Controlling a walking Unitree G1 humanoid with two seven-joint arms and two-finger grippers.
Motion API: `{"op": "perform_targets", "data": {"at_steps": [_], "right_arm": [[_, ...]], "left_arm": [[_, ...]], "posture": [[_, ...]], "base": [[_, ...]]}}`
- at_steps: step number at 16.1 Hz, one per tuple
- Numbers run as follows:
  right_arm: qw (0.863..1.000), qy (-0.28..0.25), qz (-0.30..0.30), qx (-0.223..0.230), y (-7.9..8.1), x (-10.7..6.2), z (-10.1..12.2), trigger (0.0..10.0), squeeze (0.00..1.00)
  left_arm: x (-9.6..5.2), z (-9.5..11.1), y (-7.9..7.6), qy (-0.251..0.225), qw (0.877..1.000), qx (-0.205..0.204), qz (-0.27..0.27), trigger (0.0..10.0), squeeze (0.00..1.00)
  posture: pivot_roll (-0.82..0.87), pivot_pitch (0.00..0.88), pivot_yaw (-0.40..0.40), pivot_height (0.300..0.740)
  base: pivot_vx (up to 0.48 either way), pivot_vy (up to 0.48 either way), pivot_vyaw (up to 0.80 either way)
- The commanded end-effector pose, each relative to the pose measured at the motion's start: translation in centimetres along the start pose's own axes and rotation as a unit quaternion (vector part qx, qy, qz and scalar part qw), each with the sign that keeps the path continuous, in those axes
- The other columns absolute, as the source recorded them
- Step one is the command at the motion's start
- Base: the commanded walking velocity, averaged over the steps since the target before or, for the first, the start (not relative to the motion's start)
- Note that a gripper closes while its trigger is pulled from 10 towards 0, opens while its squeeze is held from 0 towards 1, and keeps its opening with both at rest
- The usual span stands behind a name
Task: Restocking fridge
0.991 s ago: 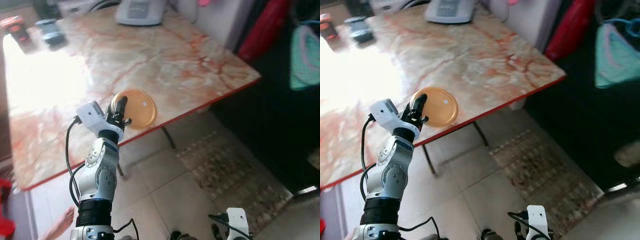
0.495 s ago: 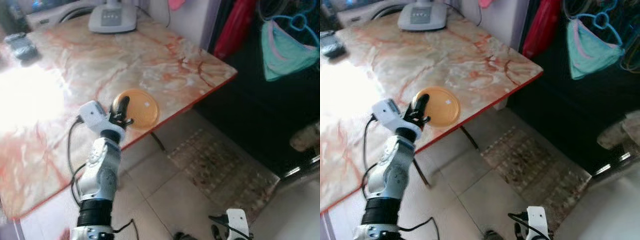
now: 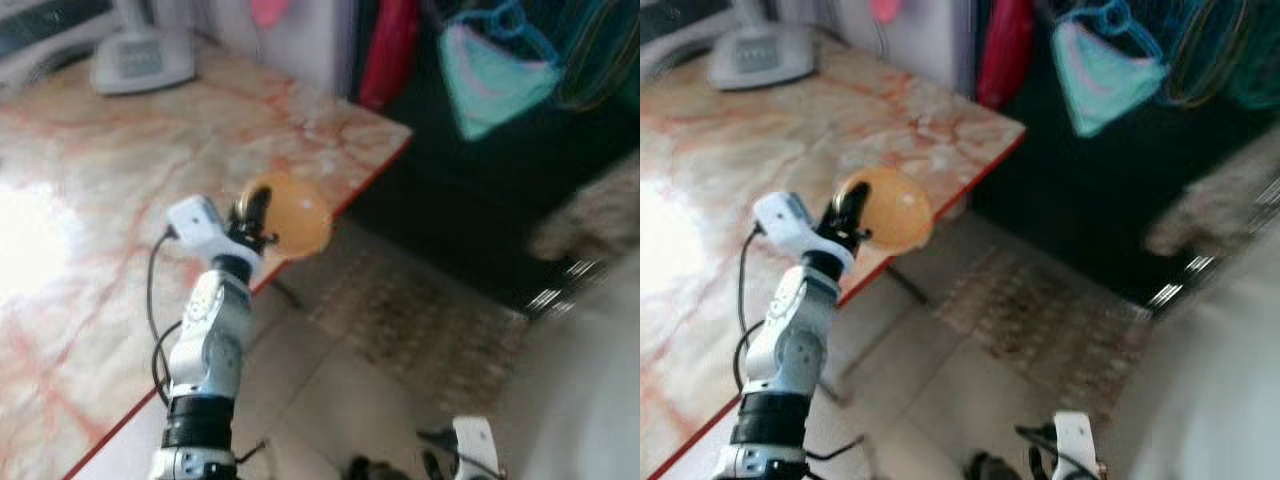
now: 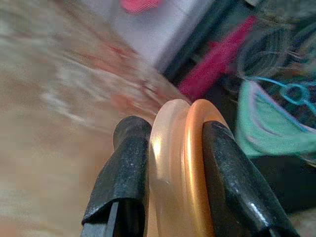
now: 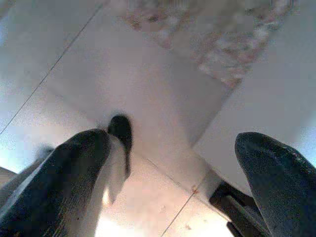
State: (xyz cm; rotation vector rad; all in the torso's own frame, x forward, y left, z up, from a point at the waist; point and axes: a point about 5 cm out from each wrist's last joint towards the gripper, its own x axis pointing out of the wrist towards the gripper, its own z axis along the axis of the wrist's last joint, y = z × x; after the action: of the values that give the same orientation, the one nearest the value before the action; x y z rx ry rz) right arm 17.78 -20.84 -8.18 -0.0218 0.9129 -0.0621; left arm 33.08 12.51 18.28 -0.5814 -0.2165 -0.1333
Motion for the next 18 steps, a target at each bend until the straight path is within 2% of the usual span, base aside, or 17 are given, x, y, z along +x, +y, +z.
{"op": "perform_targets", "data": {"at_steps": [1,13,16,18], "right_arm": [[1.000,0.024,0.003,0.006,0.3,-0.3,-1.5,10.0,0.00],[1.000,0.024,0.004,0.008,0.4,-0.3,-1.5,10.0,0.00],[1.000,0.024,0.005,0.008,0.5,-0.3,-1.5,10.0,0.00],[1.000,0.024,0.005,0.008,0.5,-0.3,-1.5,10.0,0.00]], "left_arm": [[-0.3,0.0,0.7,0.005,1.000,0.001,0.009,10.0,0.00],[-0.3,-0.6,0.5,0.026,1.000,-0.001,-0.004,10.0,0.00],[-0.4,-0.9,0.7,0.031,1.000,-0.002,0.002,10.0,0.00],[-0.5,-1.6,1.9,0.047,0.999,-0.007,0.026,10.0,0.00]], "posture": [[-0.10,0.160,0.047,0.740],[-0.10,0.162,0.051,0.740],[-0.10,0.162,0.052,0.740],[-0.10,0.161,0.053,0.740]], "base": [[0.000,0.000,-0.80],[0.000,0.000,-0.80],[0.000,0.000,-0.80],[0.000,0.000,-0.80]]}}
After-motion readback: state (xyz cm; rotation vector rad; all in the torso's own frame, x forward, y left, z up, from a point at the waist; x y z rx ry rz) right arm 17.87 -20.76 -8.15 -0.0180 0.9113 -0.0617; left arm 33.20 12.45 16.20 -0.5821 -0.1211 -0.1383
